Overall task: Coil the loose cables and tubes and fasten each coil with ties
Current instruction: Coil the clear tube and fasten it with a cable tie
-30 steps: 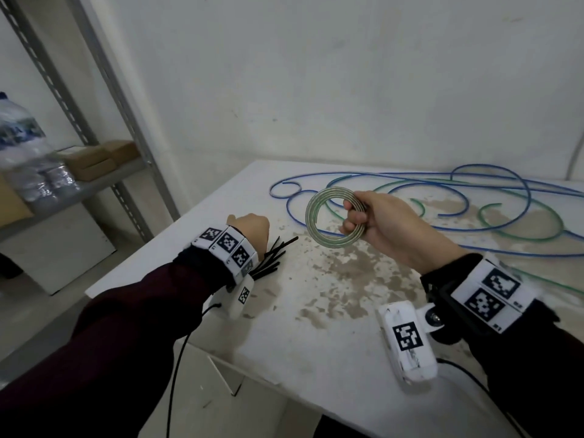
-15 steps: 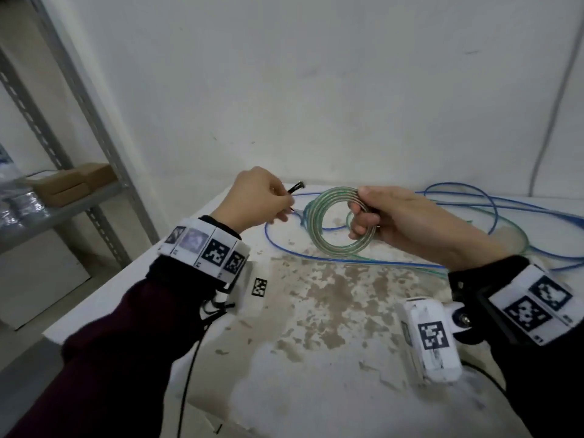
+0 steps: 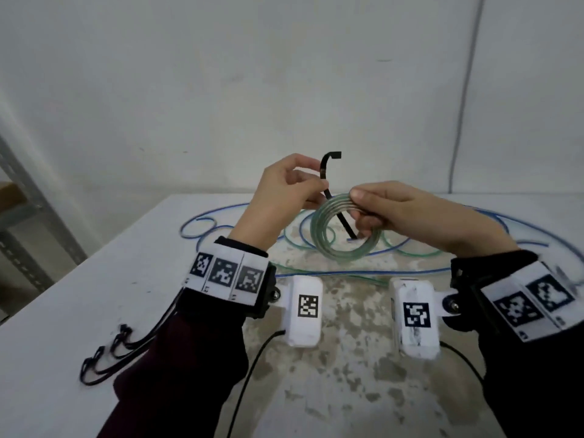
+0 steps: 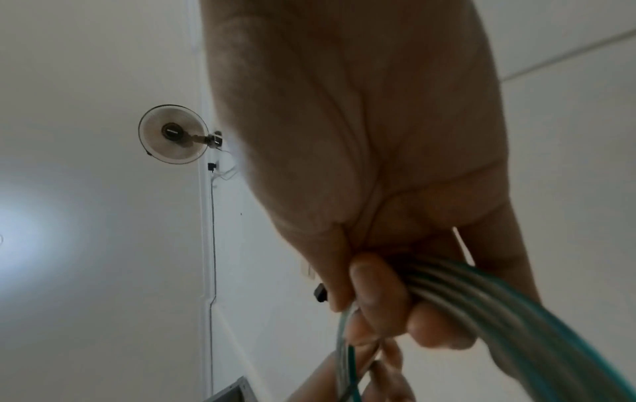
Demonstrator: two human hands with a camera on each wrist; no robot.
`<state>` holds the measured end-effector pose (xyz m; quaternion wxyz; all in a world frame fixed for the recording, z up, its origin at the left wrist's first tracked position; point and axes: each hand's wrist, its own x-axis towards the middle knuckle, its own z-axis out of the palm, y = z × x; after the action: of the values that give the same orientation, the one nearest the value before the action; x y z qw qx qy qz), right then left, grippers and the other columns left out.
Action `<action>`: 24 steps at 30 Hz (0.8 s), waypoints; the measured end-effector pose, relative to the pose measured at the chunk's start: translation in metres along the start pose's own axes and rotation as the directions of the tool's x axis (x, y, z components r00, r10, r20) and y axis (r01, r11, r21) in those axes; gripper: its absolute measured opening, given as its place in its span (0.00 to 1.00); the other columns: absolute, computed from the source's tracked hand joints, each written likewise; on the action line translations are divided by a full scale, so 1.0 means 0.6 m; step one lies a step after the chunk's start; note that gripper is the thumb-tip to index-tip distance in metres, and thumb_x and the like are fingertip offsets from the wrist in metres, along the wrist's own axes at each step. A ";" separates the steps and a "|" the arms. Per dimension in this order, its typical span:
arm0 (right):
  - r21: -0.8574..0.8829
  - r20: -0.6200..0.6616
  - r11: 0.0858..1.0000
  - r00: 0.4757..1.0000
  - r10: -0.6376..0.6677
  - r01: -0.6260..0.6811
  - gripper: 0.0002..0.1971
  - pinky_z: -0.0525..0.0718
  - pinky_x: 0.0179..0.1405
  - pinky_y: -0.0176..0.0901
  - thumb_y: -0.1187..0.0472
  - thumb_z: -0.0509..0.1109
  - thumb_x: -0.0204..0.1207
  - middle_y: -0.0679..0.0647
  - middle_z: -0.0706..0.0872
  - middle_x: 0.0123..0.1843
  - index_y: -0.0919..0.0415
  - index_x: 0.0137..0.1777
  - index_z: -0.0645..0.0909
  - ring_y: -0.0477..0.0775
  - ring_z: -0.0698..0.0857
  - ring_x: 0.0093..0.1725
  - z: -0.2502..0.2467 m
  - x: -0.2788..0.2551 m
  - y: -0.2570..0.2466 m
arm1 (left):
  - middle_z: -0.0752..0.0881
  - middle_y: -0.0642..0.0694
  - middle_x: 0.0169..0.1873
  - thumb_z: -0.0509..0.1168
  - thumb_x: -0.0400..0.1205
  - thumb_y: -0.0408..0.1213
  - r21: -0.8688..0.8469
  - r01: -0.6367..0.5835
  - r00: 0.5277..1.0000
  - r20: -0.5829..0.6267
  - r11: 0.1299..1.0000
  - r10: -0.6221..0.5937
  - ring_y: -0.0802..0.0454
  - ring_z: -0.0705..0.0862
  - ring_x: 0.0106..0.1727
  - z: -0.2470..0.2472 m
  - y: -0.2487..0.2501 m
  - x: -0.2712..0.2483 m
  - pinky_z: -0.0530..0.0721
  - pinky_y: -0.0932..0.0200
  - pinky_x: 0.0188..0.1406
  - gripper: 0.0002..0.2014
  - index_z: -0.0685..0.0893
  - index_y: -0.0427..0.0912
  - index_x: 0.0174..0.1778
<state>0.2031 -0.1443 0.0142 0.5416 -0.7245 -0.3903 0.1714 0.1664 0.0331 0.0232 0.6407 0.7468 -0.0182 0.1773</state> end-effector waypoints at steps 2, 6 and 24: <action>-0.018 -0.058 1.000 0.998 -0.013 0.012 0.18 0.78 0.42 0.36 0.60 0.51 0.88 0.53 0.65 0.30 0.59 0.36 0.74 0.47 0.70 0.32 -0.014 -0.003 0.001 | 0.82 0.44 0.28 0.65 0.78 0.21 -0.020 -0.007 0.998 0.056 1.000 0.008 0.55 0.81 0.26 0.015 0.000 0.004 0.82 0.65 0.32 0.10 0.81 0.36 0.52; -0.105 -0.125 0.993 0.990 -0.061 0.048 0.19 0.75 0.38 0.29 0.60 0.51 0.88 0.53 0.66 0.30 0.63 0.36 0.74 0.45 0.69 0.31 -0.035 -0.017 -0.005 | 0.85 0.44 0.29 0.64 0.81 0.25 -0.077 -0.008 0.988 0.152 0.997 0.020 0.46 0.84 0.30 0.042 0.009 0.008 0.83 0.59 0.37 0.06 0.84 0.39 0.48; -0.234 -0.296 0.971 0.949 -0.109 0.039 0.15 0.83 0.61 0.56 0.58 0.63 0.83 0.57 0.82 0.52 0.52 0.68 0.68 0.54 0.83 0.51 -0.036 -0.009 0.005 | 0.73 0.45 0.20 0.62 0.85 0.32 -0.217 -0.022 0.992 0.114 0.976 0.047 0.52 0.61 0.24 0.074 -0.018 0.024 0.57 0.68 0.15 0.13 0.70 0.42 0.34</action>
<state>0.2155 -0.1629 0.0180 0.5160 -0.7839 -0.3453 -0.0092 0.1934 -0.0051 0.0121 0.7124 0.6818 -0.0882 0.1409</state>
